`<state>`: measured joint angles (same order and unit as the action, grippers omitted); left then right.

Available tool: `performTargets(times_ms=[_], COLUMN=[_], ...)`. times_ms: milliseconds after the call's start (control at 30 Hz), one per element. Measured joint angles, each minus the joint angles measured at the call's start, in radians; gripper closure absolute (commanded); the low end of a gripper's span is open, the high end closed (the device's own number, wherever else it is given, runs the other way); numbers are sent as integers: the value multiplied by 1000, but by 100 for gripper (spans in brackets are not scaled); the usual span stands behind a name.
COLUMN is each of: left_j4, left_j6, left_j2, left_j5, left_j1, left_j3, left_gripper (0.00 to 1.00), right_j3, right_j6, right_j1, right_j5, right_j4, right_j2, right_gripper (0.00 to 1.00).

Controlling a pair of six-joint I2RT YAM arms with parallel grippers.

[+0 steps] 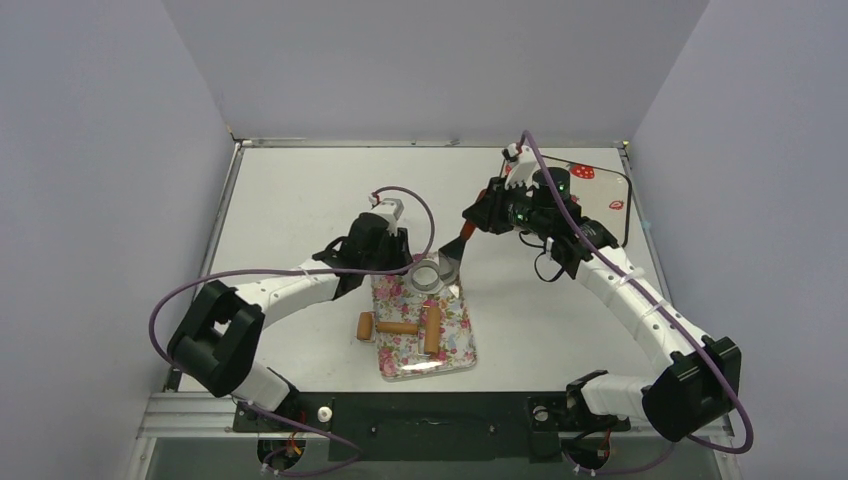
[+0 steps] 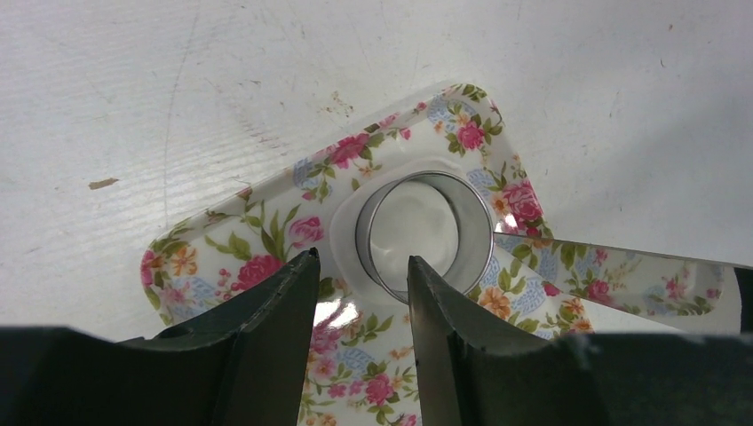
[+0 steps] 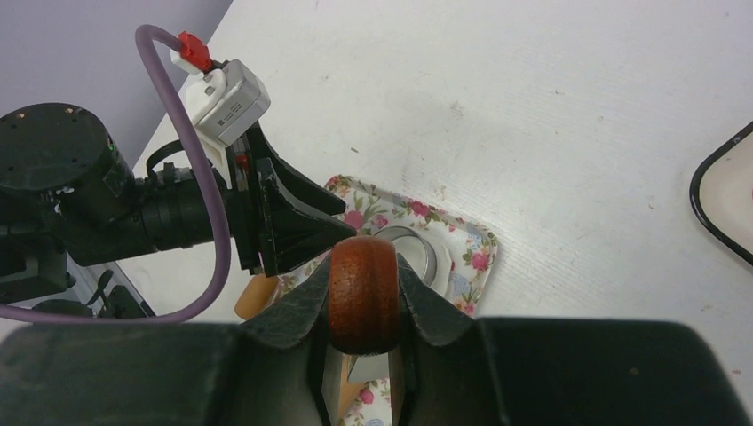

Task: Roll out the dumpling wrappers from the dough
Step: Remove the dumpling wrapper from the work surface.

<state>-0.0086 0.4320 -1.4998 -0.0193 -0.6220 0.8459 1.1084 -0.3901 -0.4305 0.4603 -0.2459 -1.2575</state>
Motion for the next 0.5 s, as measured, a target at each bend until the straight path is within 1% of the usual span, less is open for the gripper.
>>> performTargets(times_ms=[333, 500], left_j4=[132, 164], left_j6=[-6, -21], left_j2=[-79, -97], left_j5=[-23, -58], left_j1=[-53, -60], left_j3=[-25, -53], left_gripper=[63, 65], right_j3=[-21, -77], right_j6=[-10, -32], right_j1=[6, 2], right_j5=[-1, -37], right_j4=[17, 74], right_j2=[-14, -14], right_gripper=[100, 100])
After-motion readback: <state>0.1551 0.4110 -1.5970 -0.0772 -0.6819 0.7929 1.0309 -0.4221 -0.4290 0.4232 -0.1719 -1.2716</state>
